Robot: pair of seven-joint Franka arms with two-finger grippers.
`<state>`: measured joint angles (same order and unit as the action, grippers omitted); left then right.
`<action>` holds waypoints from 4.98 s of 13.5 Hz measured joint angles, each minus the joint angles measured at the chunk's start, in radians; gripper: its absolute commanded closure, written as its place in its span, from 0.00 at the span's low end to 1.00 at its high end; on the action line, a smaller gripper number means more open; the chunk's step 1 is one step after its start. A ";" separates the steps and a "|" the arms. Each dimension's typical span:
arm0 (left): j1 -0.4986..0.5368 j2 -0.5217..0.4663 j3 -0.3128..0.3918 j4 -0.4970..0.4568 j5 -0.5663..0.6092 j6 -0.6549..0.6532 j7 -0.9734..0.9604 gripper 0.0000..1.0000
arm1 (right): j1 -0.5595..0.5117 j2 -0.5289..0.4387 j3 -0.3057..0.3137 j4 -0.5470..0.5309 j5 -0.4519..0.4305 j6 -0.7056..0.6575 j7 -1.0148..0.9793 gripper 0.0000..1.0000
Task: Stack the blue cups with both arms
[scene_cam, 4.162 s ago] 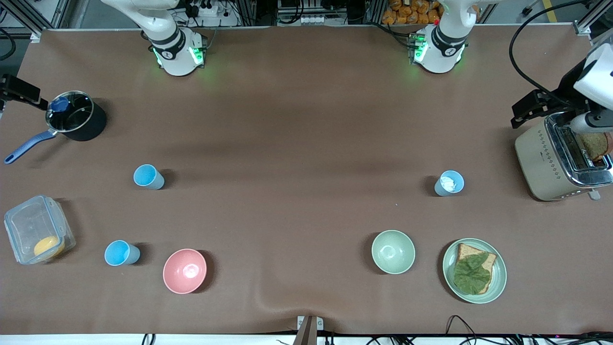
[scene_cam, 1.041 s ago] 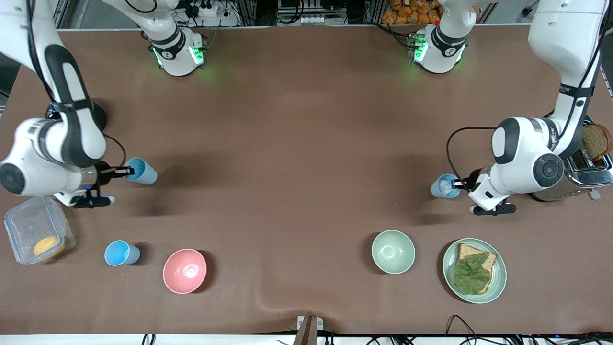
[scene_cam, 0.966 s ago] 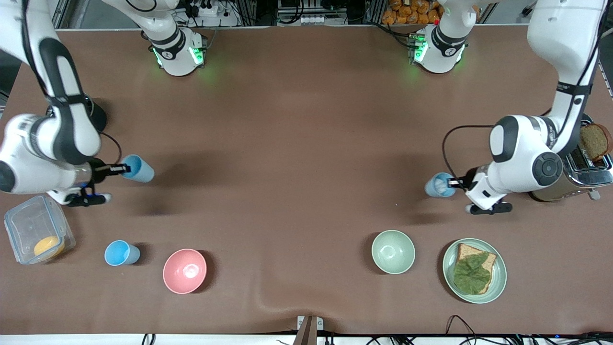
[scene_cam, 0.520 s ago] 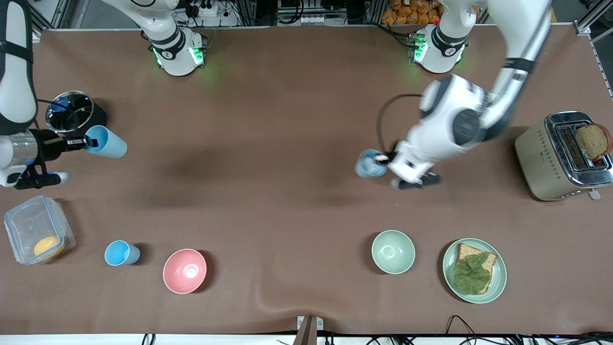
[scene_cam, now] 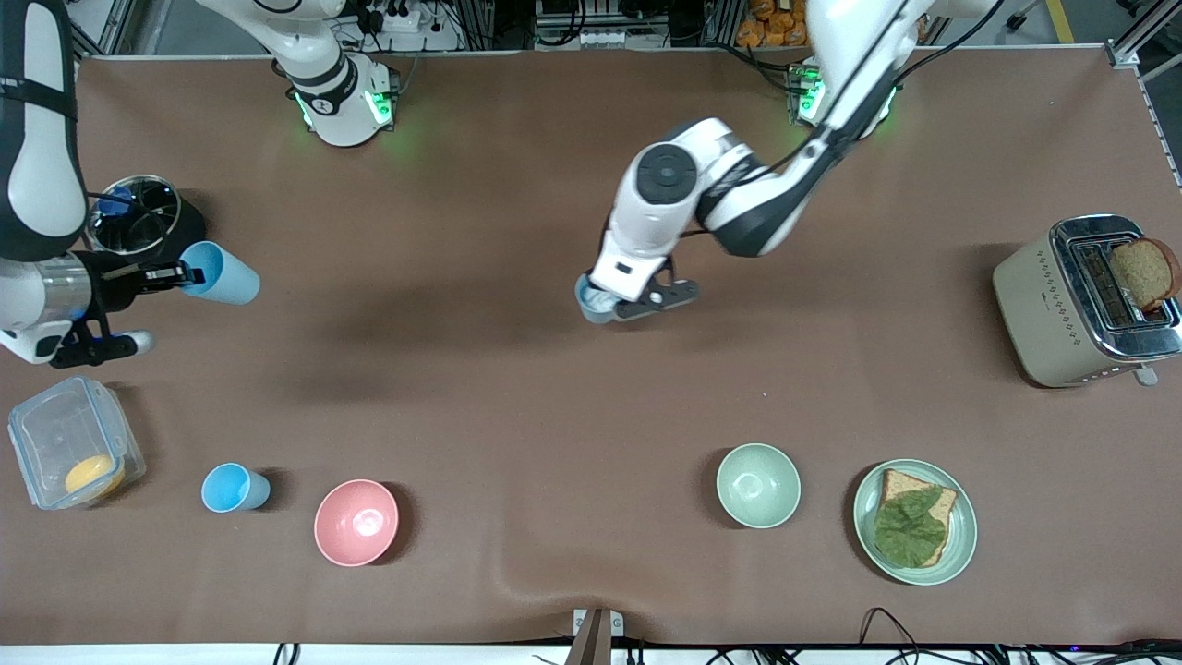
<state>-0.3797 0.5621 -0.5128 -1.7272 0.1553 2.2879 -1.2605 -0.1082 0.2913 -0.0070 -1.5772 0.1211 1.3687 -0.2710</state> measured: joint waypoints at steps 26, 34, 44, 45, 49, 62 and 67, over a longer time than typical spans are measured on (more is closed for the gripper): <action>0.328 -0.295 0.098 0.172 -0.019 -0.393 0.380 0.00 | 0.540 0.028 0.010 -0.072 0.246 0.209 0.928 1.00; 0.449 -0.467 0.228 0.170 -0.124 -0.625 0.924 0.00 | 0.681 0.162 0.009 -0.073 0.287 0.470 1.189 1.00; 0.423 -0.539 0.373 0.167 -0.126 -0.701 1.051 0.00 | 0.730 0.207 0.009 -0.073 0.300 0.519 1.251 1.00; 0.419 -0.543 0.377 0.167 -0.126 -0.702 1.051 0.00 | 0.731 0.212 0.009 -0.073 0.301 0.520 1.251 1.00; 0.410 -0.552 0.386 0.164 -0.126 -0.709 1.051 0.00 | 0.740 0.234 0.009 -0.074 0.301 0.526 1.258 0.00; 0.403 -0.557 0.362 0.173 -0.126 -0.730 1.051 0.00 | 0.422 0.049 -0.031 -0.030 0.220 0.078 0.789 0.00; 0.403 -0.557 0.362 0.174 -0.126 -0.745 1.052 0.00 | 0.284 -0.027 -0.032 -0.028 0.068 0.030 0.531 0.00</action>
<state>0.0237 0.0050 -0.1510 -1.5528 0.0289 1.5428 -0.2090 0.1755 0.2640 -0.0388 -1.6053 0.1887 1.3985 0.2599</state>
